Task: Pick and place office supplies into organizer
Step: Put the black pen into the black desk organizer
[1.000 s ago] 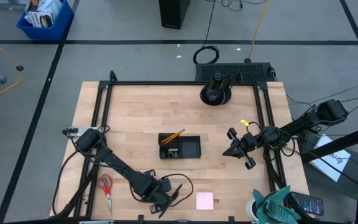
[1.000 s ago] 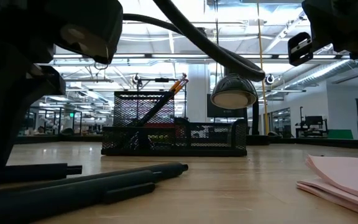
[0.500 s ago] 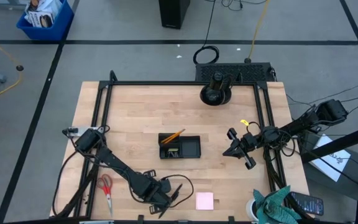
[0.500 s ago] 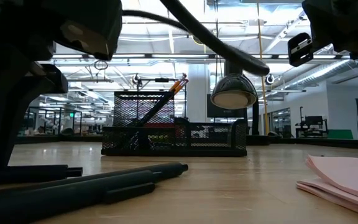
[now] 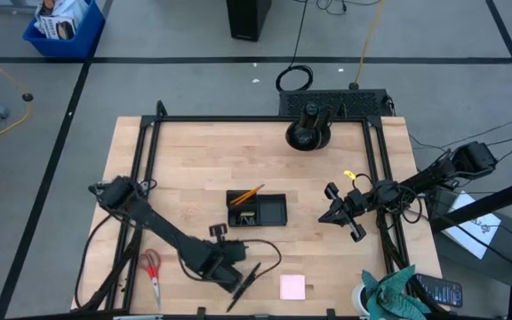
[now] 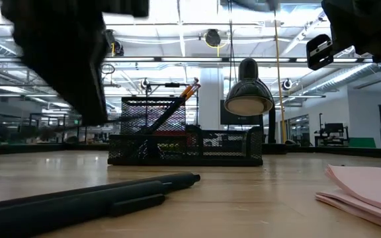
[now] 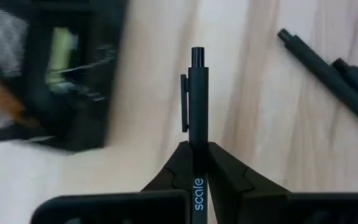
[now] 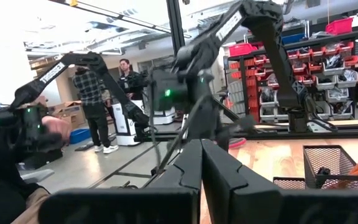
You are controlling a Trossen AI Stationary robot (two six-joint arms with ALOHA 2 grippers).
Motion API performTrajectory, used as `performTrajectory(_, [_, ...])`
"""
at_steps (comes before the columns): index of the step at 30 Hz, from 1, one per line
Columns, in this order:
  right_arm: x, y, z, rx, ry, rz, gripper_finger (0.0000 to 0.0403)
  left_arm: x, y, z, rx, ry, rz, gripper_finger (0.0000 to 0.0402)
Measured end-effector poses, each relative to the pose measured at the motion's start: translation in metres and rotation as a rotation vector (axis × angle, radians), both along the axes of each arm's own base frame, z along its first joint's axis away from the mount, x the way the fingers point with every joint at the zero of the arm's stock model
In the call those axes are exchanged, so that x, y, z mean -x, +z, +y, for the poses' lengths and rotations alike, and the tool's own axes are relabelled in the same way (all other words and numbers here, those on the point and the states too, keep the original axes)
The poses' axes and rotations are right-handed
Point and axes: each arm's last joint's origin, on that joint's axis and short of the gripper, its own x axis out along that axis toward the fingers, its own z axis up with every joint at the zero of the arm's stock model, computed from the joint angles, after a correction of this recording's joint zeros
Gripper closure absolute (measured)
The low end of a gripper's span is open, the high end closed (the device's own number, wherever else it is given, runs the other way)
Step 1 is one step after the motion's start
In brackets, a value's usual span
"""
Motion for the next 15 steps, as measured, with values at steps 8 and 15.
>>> performTrajectory(8, [0.0, 0.0, 0.0, -0.007, 0.001, 0.004, 0.0403, 0.004, 0.07, 0.035, -0.131, -0.082, -0.194, 0.0384])
performTrajectory(15, [0.0, 0.001, 0.0, -0.012, 0.002, -0.001, 0.0403, 0.01, 0.135, 0.087, -0.276, -0.081, -0.414, 0.0385])
